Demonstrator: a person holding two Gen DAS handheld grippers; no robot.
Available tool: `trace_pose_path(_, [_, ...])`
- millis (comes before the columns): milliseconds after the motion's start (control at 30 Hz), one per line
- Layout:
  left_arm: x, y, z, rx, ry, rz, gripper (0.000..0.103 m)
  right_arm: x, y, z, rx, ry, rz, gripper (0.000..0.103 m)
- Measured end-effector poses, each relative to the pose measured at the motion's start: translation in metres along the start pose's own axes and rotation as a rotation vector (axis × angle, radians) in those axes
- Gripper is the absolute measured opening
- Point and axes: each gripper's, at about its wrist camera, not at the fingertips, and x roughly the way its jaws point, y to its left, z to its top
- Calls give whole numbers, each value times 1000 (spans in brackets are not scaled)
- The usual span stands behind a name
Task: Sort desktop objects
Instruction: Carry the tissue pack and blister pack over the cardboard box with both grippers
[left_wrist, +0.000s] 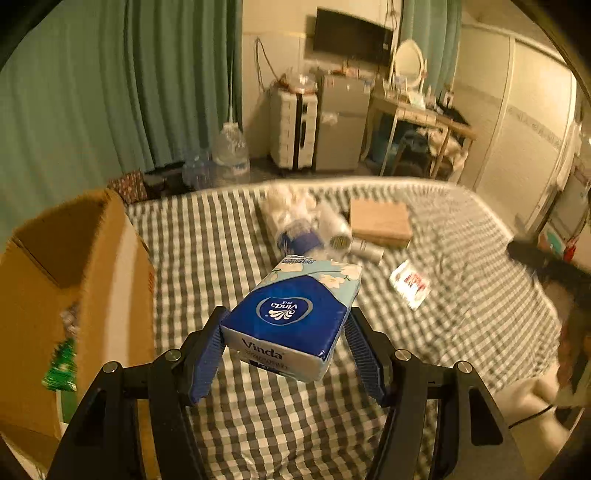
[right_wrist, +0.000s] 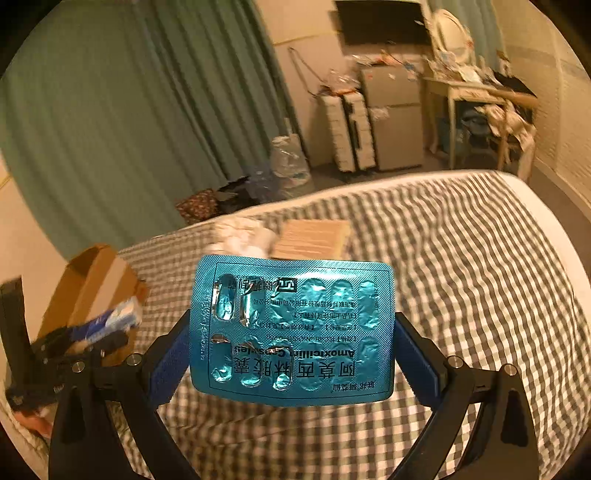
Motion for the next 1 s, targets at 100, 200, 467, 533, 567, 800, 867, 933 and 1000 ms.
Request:
trace_pose_path(100, [-30, 10, 15, -40, -39, -3, 66, -16, 29, 8, -56, -20, 27, 99])
trace_pose_path(200, [-62, 25, 28, -66, -77, 4, 66, -31, 61, 19, -101, -46, 69, 99])
trace_pose_path(467, [-129, 85, 40, -90, -153, 91, 66, -54, 173, 37, -225, -69, 217, 99])
trace_pose_path(533, [-137, 108, 37, -109, -150, 129, 66, -51, 201, 37, -251, -46, 262, 99])
trace_pose_path(567, [-138, 118, 34, -118, -148, 148, 66, -48, 216, 37, -268, -38, 284, 99])
trace_pose_path(800, [-123, 192, -1, -190, -90, 249, 66, -1, 298, 42, -328, 76, 381, 99])
trace_pose_path(867, [-110, 207, -12, -215, -65, 265, 66, 22, 313, 44, -325, 121, 391, 99])
trace_pose_path(933, [-98, 219, -24, -246, -39, 267, 66, 45, 328, 44, -329, 157, 393, 99])
trace_pose_path(1000, [-85, 228, -36, -263, -12, 268, 66, 74, 345, 41, -332, 201, 395, 99])
